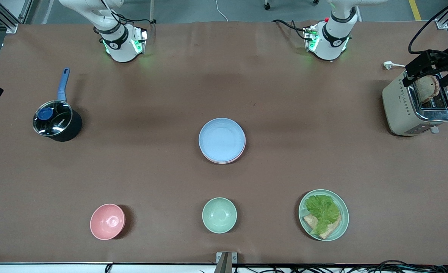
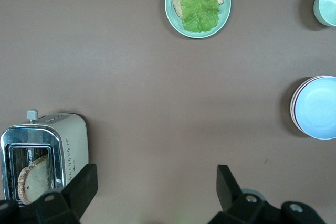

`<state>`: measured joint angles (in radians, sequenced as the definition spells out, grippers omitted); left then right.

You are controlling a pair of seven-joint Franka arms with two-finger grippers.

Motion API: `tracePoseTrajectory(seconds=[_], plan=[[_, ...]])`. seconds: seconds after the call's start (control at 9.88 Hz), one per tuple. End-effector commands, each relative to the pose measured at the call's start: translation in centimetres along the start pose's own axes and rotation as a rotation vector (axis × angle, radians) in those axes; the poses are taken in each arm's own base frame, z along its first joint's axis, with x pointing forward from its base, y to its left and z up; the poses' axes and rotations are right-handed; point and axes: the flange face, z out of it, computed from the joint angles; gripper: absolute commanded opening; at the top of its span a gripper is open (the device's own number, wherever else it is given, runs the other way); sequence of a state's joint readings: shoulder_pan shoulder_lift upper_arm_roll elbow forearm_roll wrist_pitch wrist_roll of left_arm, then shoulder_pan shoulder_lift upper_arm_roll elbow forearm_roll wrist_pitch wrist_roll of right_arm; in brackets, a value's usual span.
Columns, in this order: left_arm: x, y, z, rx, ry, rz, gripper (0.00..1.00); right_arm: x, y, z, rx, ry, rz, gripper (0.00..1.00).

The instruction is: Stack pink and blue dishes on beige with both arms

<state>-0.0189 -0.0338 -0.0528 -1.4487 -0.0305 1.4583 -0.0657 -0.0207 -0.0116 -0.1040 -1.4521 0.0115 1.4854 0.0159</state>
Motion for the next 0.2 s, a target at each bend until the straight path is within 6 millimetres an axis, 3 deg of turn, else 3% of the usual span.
tracePoseTrajectory(seconds=[0.0, 0.1], plan=[[0.30, -0.13, 1.42, 0.010, -0.031, 0.008, 1.00, 0.18, 0.34, 0.23, -0.010, -0.033, -0.034, 1.00], [0.31, -0.21, 1.34, 0.010, -0.029, 0.006, 1.00, 0.18, 0.42, 0.37, -0.010, -0.036, -0.028, 1.00]])
